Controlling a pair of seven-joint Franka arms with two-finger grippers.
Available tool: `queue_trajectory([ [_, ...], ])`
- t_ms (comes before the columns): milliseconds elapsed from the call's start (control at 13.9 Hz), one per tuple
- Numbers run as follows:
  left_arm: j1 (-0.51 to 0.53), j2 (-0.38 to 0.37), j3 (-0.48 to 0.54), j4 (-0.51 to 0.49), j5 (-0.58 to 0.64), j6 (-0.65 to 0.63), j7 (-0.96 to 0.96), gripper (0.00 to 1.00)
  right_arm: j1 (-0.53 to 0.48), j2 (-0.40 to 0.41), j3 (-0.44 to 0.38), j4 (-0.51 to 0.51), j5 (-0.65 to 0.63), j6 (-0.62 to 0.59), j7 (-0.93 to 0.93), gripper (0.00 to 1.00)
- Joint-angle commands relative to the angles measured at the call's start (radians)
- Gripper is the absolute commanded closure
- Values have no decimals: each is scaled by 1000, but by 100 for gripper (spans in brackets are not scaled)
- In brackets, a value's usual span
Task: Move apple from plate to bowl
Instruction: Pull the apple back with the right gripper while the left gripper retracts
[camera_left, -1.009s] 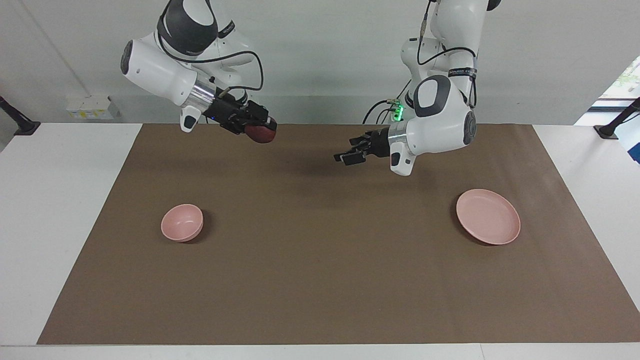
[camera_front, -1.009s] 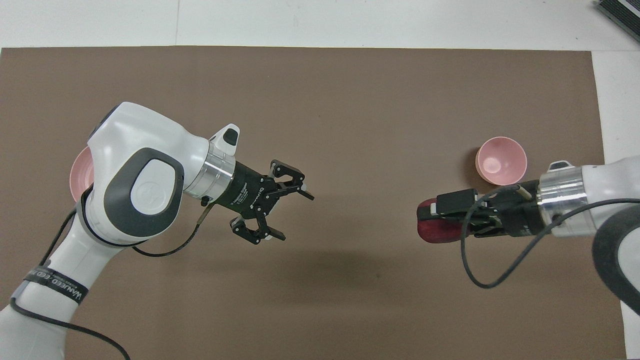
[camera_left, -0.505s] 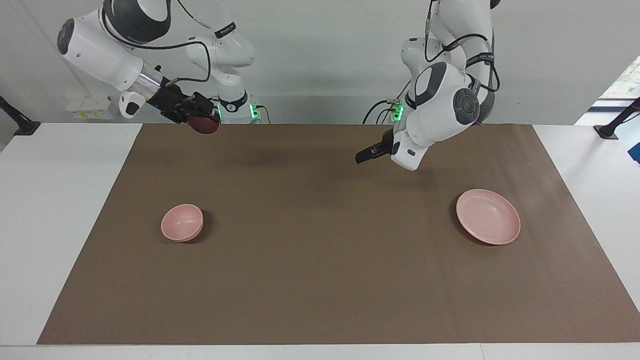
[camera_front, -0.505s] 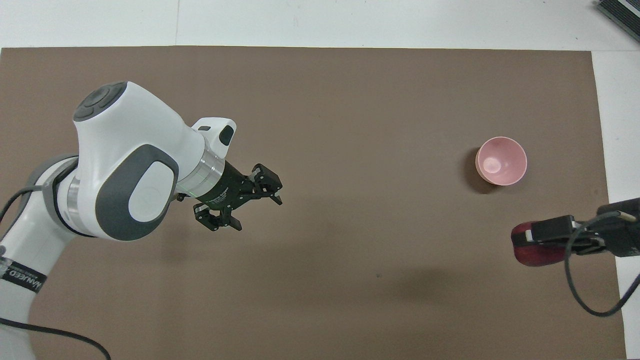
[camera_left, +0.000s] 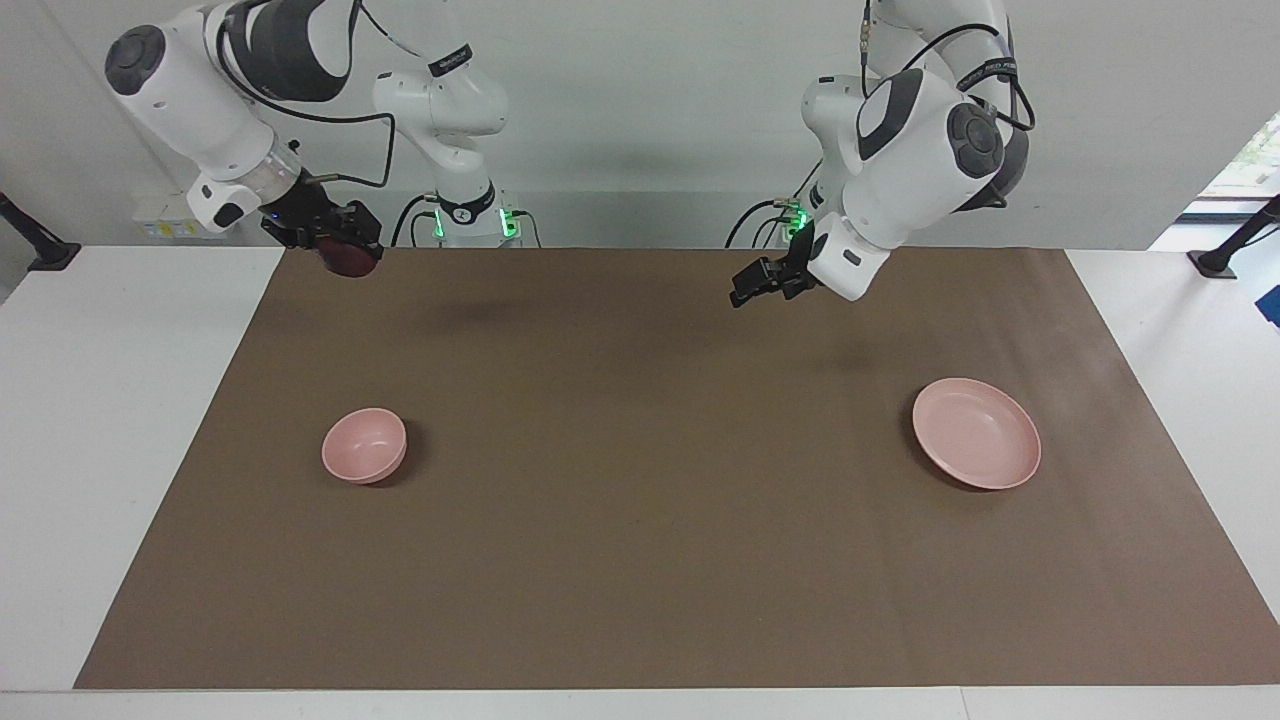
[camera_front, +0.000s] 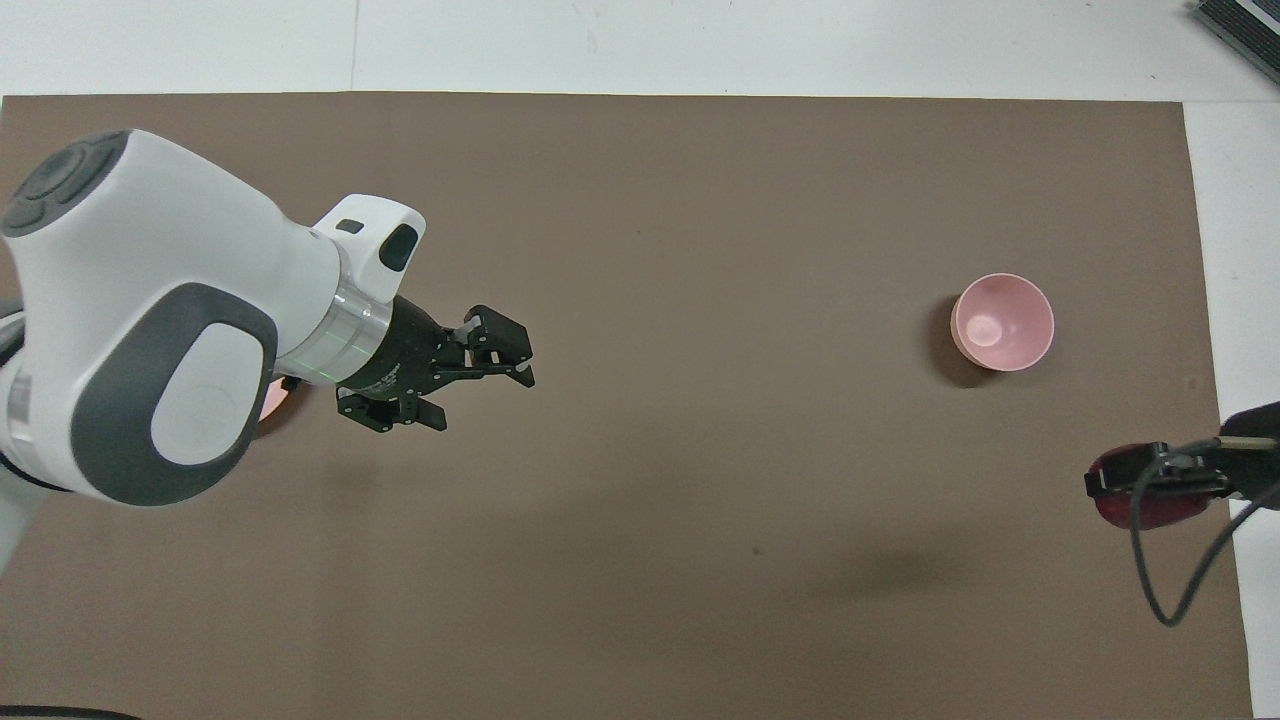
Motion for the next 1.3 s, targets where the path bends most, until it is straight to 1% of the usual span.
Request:
queue_trajectory([
  [0,52,0,-4,25,19,-4,66,0,42,88,5,2,-61,115,40,100],
  [144,83,7,-4,59,19,-2,76,0,99,184,5,7,-183,248,99,100],
  [216,88,7,8,63,29,-7,82,0,116,219,5,8,-228,299,106,100],
  [361,85,5,40,105,97,-6,149,0,123,253,5,11,-274,376,106,100],
  [433,85,4,57,122,127,-10,198,0,148,275,5,19,-323,400,107,100],
  [505,92,-3,71,122,167,-12,261,0,145,304,5,27,-387,443,106,100],
  [577,94,-4,79,125,196,-13,328,0,136,328,5,37,-415,492,101,100],
  [649,105,-7,96,126,219,-13,388,0,137,361,5,56,-428,528,98,100],
  [793,132,-24,108,128,262,-12,509,0,137,417,5,115,-452,546,101,100],
  [937,149,-44,116,135,325,-7,612,0,136,456,4,131,-463,606,98,100],
  [1226,149,-104,140,132,397,-13,611,0,137,511,5,160,-474,655,109,100],
])
